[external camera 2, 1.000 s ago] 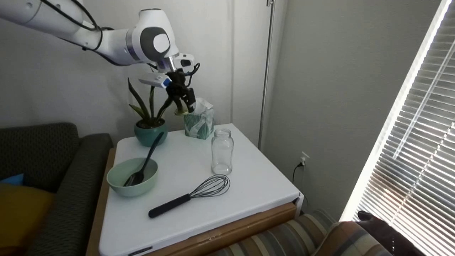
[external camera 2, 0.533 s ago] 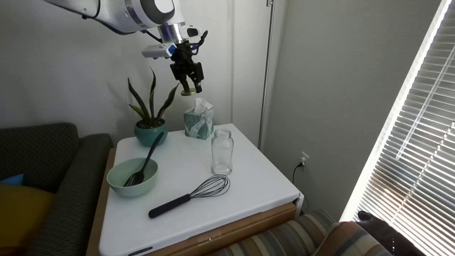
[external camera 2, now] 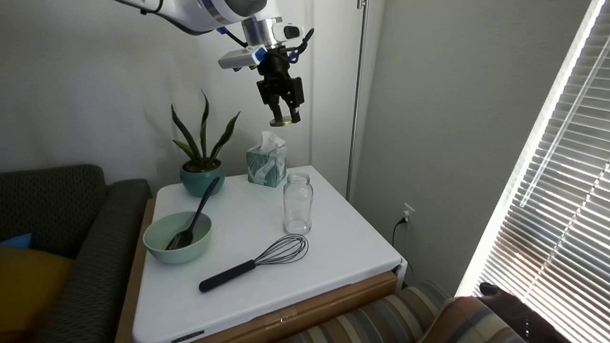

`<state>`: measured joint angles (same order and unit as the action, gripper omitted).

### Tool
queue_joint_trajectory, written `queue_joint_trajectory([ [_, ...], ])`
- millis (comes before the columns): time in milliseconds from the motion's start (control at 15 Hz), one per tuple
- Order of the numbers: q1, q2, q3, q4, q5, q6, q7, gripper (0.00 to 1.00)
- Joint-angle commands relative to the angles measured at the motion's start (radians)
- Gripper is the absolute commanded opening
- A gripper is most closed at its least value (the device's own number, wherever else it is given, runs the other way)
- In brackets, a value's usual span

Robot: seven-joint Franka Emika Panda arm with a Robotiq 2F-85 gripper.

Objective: Pick the lid on the table and put it on the bottle

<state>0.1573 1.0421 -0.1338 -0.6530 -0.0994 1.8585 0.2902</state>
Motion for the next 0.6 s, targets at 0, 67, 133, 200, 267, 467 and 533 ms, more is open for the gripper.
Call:
queue_joint_trajectory([
  [0,-0.036,0.048,0.003,0.056,0.015,0.015,0.003,0.45],
  [67,-0.044,0.060,0.007,0.059,0.020,0.028,0.009,0.45],
  [133,-0.051,0.072,0.009,0.061,0.026,0.036,0.017,0.45],
  [200,-0.057,0.085,0.009,0.062,0.030,0.045,0.030,0.45],
  [267,-0.065,0.097,0.011,0.063,0.036,0.049,0.039,0.45],
  [467,-0.081,0.130,0.013,0.068,0.050,0.064,0.067,0.45],
  [533,-0.089,0.139,0.016,0.071,0.059,0.076,0.075,0.45],
])
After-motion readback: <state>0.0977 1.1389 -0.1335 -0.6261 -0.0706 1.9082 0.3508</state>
